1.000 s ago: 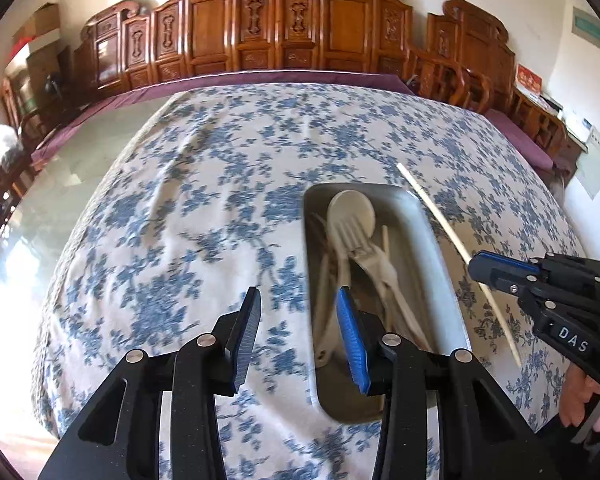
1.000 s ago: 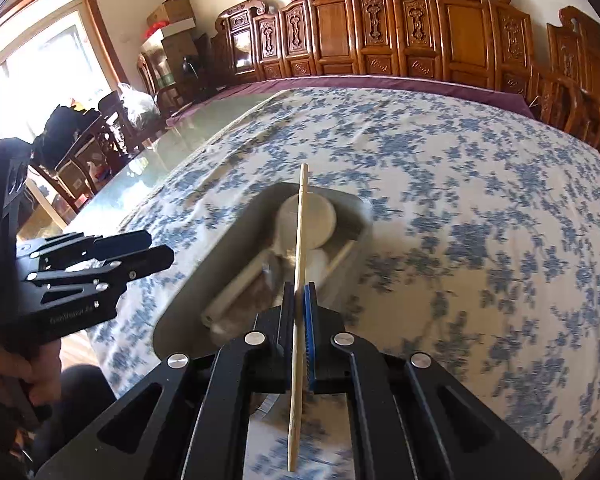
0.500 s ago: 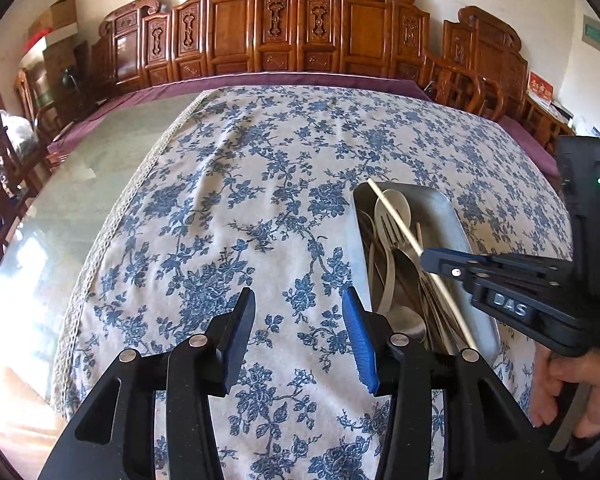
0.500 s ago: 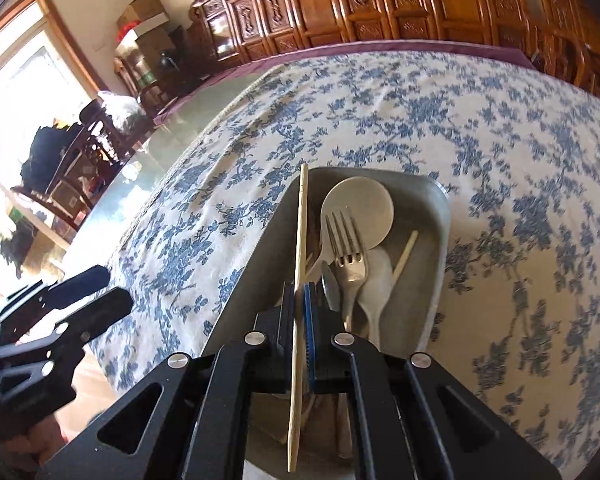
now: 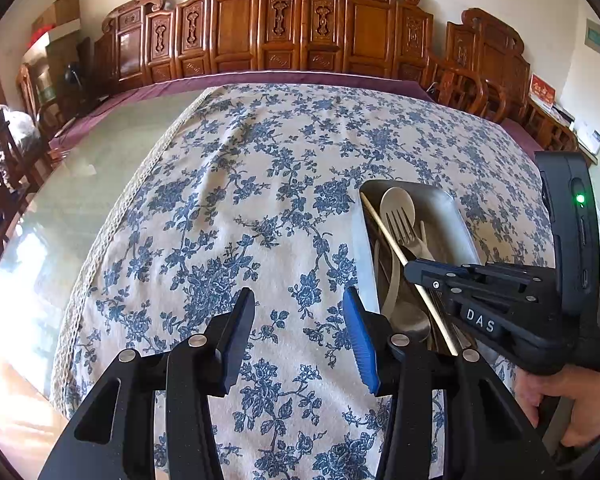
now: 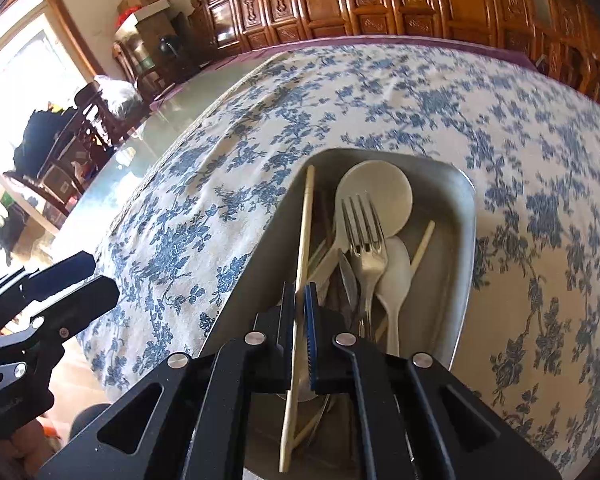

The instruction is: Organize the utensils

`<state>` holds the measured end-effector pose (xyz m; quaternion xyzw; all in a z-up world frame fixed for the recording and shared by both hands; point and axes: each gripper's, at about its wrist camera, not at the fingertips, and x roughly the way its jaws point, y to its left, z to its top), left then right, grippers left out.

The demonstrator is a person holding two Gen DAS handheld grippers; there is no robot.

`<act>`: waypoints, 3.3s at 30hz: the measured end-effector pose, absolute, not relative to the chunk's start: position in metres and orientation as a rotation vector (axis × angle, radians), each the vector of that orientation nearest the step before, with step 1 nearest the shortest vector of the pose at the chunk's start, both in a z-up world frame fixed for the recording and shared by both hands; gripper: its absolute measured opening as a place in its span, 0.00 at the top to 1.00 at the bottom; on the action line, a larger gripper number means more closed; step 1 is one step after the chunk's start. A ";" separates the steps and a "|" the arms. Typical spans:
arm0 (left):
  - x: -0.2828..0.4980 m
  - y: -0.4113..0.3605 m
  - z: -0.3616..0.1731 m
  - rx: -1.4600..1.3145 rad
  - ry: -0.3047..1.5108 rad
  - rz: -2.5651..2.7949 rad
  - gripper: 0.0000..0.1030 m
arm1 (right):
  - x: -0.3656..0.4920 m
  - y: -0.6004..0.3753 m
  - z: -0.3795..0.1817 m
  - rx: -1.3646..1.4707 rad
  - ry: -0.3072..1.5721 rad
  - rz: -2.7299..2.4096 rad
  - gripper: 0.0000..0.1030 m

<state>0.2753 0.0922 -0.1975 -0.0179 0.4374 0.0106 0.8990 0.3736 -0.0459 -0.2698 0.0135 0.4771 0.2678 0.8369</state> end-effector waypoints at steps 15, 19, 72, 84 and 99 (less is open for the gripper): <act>0.276 0.090 -0.198 -0.036 0.903 0.021 0.53 | 0.366 -0.070 -0.247 -0.017 0.886 0.548 0.91; 0.277 0.088 -0.199 -0.036 0.900 0.020 0.44 | 0.361 -0.084 -0.235 -0.041 0.820 0.515 0.55; 0.211 0.011 -0.146 -0.004 0.810 -0.041 0.08 | 0.242 -0.205 -0.167 -0.010 0.672 0.223 0.03; 0.159 -0.011 -0.061 0.038 0.617 -0.059 0.08 | 0.179 -0.220 -0.084 -0.017 0.470 0.175 0.03; 0.126 -0.012 -0.003 -0.002 0.466 -0.052 0.08 | 0.143 -0.231 -0.030 -0.008 0.340 0.159 0.03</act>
